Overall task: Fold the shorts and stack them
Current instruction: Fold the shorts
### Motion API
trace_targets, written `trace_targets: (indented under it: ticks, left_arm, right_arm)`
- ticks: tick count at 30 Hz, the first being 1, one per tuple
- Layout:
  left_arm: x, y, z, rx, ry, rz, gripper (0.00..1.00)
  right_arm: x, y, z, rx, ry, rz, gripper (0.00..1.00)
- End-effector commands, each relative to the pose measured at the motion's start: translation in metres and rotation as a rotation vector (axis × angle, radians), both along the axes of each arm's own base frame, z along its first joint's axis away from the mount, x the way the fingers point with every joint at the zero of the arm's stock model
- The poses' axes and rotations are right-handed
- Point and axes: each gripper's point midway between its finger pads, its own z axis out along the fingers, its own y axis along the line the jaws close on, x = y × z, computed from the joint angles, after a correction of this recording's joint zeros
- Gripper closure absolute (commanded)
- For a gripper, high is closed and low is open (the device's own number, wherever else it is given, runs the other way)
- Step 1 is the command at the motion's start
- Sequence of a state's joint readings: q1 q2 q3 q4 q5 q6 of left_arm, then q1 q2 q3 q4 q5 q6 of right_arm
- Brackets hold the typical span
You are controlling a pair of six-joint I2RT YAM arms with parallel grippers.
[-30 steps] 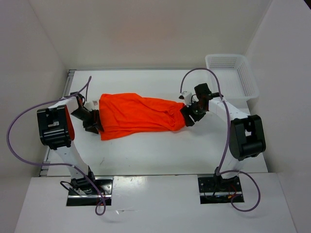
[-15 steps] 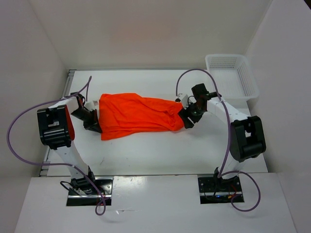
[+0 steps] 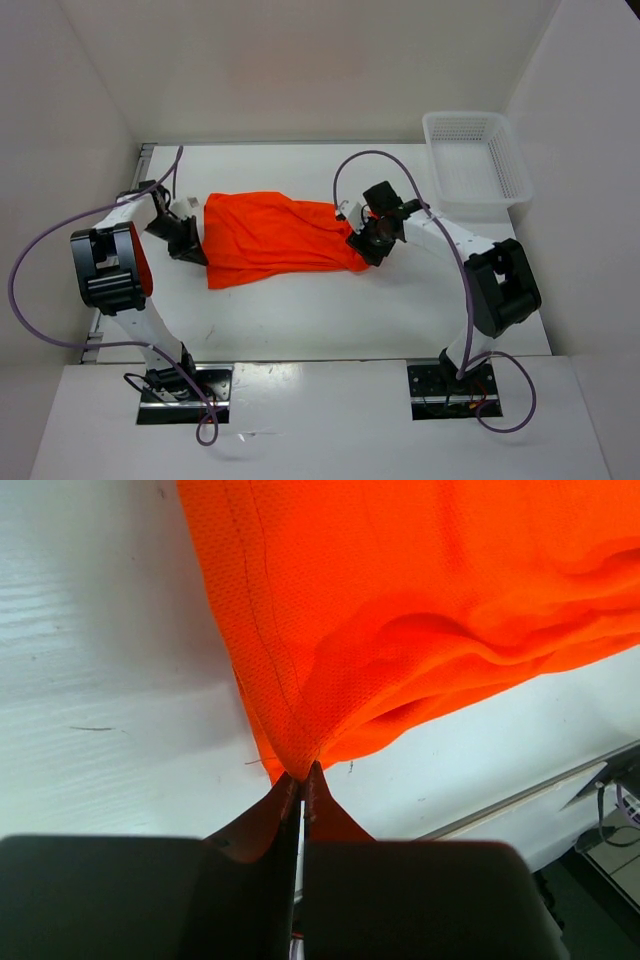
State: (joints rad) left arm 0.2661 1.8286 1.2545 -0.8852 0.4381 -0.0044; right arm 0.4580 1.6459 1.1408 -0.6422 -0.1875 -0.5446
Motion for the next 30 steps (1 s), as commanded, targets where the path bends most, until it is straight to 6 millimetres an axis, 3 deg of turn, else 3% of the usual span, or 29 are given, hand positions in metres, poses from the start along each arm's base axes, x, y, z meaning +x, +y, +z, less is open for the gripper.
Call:
trace_targets:
  ticks: [1,5,6,10,14,17,19,20,23,27,30]
  left_arm:
    - [-0.001,-0.005,0.023,-0.031,-0.027,-0.004,1.0]
    - [0.002,-0.009,0.035,-0.056,-0.034,-0.005,1.0]
    - [-0.001,-0.009,0.036,-0.07,-0.023,0.004,1.0]
    - [-0.004,-0.017,0.061,-0.113,-0.041,0.002,1.0]
    - [-0.022,-0.031,0.092,-0.188,-0.008,0.003,1.0]
    - [-0.037,-0.037,0.102,-0.219,0.064,0.011,1.0]
    - [-0.046,-0.035,0.092,-0.179,0.105,0.001,1.0]
    - [-0.054,-0.034,0.08,-0.15,0.155,-0.01,1.0]
    - [-0.071,-0.036,0.062,-0.136,0.245,-0.021,1.0]
    - [-0.086,-0.046,0.046,-0.124,0.34,-0.071,1.0]
    - [-0.097,-0.046,0.024,-0.059,0.41,-0.125,1.0]
  right_arm:
    - [0.015,-0.008,-0.007,-0.053,-0.077,-0.046,0.43]
    - [0.015,-0.009,-0.01,-0.058,-0.069,-0.046,0.59]
    - [0.018,-0.01,-0.009,-0.064,-0.084,-0.052,0.72]
    - [0.027,-0.015,-0.005,-0.098,-0.125,-0.054,0.97]
    - [0.041,-0.009,0.017,-0.086,-0.174,-0.033,1.0]
    - [0.065,-0.004,0.053,-0.064,-0.25,-0.025,1.0]
    - [0.078,-0.009,0.068,-0.043,-0.27,-0.042,1.0]
    - [0.091,-0.008,0.09,-0.013,-0.312,-0.054,1.0]
    - [0.111,-0.024,0.107,-0.008,-0.342,-0.107,1.0]
    - [0.106,-0.034,0.088,-0.051,-0.31,-0.092,1.0]
    - [0.094,-0.044,0.06,-0.107,-0.265,-0.075,1.0]
